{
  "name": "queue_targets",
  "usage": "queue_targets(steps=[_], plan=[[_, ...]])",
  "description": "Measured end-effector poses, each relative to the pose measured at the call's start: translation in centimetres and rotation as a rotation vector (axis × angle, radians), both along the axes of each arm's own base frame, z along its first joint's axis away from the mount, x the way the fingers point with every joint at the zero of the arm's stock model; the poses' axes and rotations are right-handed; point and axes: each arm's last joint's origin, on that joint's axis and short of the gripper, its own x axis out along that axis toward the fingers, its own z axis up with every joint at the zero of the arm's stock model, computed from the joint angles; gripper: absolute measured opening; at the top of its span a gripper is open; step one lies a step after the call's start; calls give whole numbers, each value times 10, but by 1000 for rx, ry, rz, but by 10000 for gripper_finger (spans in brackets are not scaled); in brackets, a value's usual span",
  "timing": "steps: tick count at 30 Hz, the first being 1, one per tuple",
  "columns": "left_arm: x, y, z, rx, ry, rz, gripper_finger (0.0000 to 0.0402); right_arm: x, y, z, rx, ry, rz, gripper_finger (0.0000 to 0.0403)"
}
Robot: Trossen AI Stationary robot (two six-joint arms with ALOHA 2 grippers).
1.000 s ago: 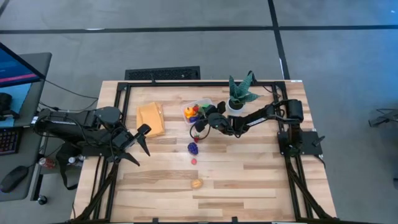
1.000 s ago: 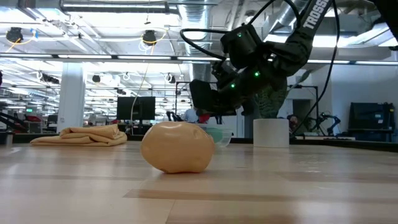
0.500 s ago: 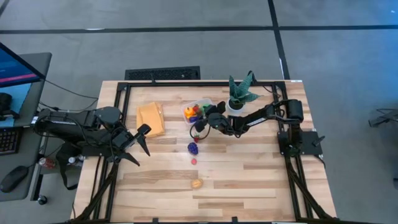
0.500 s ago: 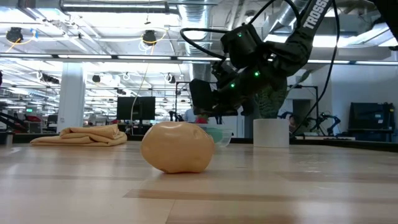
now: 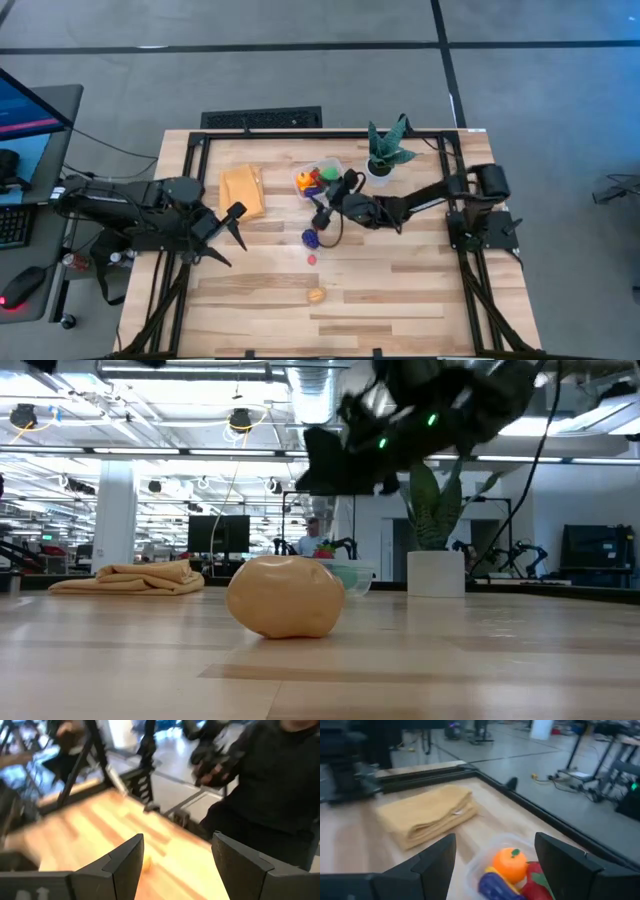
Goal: Pick and placing Produce into tupperware
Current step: Put the grapes into the transparent bin
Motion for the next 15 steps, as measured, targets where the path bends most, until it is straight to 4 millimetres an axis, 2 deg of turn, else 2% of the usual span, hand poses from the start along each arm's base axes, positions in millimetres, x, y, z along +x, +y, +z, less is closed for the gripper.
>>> queue_targets(steps=[8, 15], plan=[[7, 1, -46, -73, 23, 108, 224, -35, 53, 41, -39, 124, 171, 265], [6, 6, -86, -93, -21, 272, 224, -72, 104, 56, -14, 219, 351, 265]])
